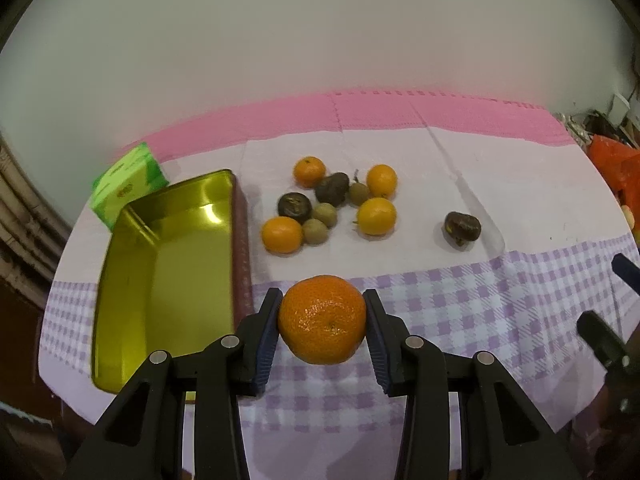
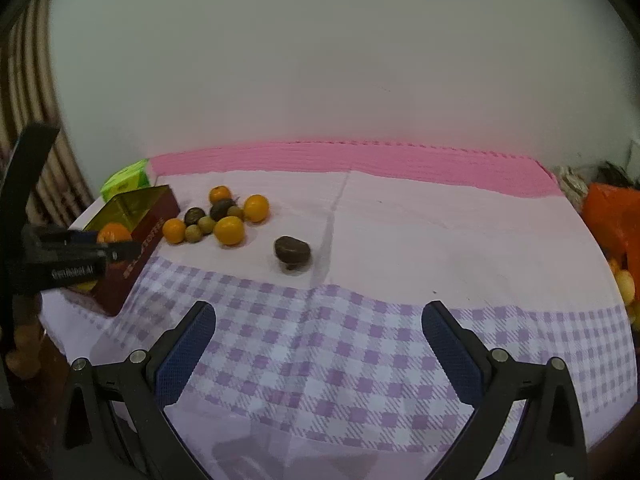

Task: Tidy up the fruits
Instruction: 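Carry the mandarin over the gold tin with the left gripper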

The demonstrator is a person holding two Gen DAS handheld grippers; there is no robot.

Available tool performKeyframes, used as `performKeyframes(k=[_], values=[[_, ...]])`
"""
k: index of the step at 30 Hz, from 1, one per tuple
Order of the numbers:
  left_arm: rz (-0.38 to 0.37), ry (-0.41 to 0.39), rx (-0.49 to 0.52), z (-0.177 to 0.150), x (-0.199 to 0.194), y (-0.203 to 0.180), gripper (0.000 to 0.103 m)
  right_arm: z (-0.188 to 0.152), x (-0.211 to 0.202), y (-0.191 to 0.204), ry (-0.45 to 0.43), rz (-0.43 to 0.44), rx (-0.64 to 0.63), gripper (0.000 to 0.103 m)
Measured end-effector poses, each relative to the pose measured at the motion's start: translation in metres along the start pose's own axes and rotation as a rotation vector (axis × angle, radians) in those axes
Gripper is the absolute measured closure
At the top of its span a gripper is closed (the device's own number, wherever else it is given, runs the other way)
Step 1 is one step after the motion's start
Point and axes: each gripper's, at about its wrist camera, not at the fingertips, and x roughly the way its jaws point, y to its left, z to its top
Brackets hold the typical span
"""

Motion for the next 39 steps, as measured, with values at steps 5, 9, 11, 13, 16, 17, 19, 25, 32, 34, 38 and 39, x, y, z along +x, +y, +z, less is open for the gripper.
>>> performKeyframes(k=[5, 9, 11, 13, 16, 17, 19, 25, 32, 34, 38, 39], values=[[0.015, -0.013, -0.022, 0.001, -0.009, 0.017, 0.062, 0.006, 0.007, 0.004, 0.010, 0.071, -0.006, 0.000], [0.032, -0.020, -0.036, 0.003, -0.012, 0.033, 0.062, 0.016, 0.022, 0.001, 0.021, 0.068, -0.031, 0.001], [0.040, -0.022, -0.041, 0.005, -0.013, 0.042, 0.062, 0.020, 0.031, -0.001, 0.034, 0.063, -0.039, 0.002], [0.056, -0.022, -0.050, 0.009, -0.012, 0.056, 0.062, 0.024, 0.039, -0.003, 0.045, 0.055, -0.042, 0.002], [0.079, -0.009, -0.074, 0.019, -0.004, 0.082, 0.062, 0.028, 0.049, -0.004, 0.059, 0.050, -0.045, 0.002], [0.093, 0.002, -0.081, 0.024, 0.002, 0.094, 0.062, 0.028, 0.053, -0.005, 0.063, 0.051, -0.045, 0.002], [0.109, 0.028, -0.087, 0.032, 0.015, 0.111, 0.062, 0.030, 0.061, -0.005, 0.069, 0.058, -0.053, 0.002], [0.142, 0.162, -0.114, 0.052, 0.076, 0.156, 0.061, 0.037, 0.091, -0.001, 0.099, 0.053, -0.134, 0.005], [0.175, 0.231, -0.122, 0.059, 0.124, 0.174, 0.061, 0.052, 0.126, 0.006, 0.150, 0.088, -0.221, 0.022], [0.182, 0.243, -0.129, 0.060, 0.133, 0.179, 0.061, 0.054, 0.132, 0.007, 0.162, 0.102, -0.231, 0.024], [0.176, 0.250, -0.154, 0.061, 0.140, 0.187, 0.061, 0.055, 0.140, 0.007, 0.172, 0.110, -0.239, 0.024], [0.170, 0.250, -0.160, 0.062, 0.143, 0.189, 0.060, 0.054, 0.142, 0.007, 0.178, 0.113, -0.237, 0.024]])
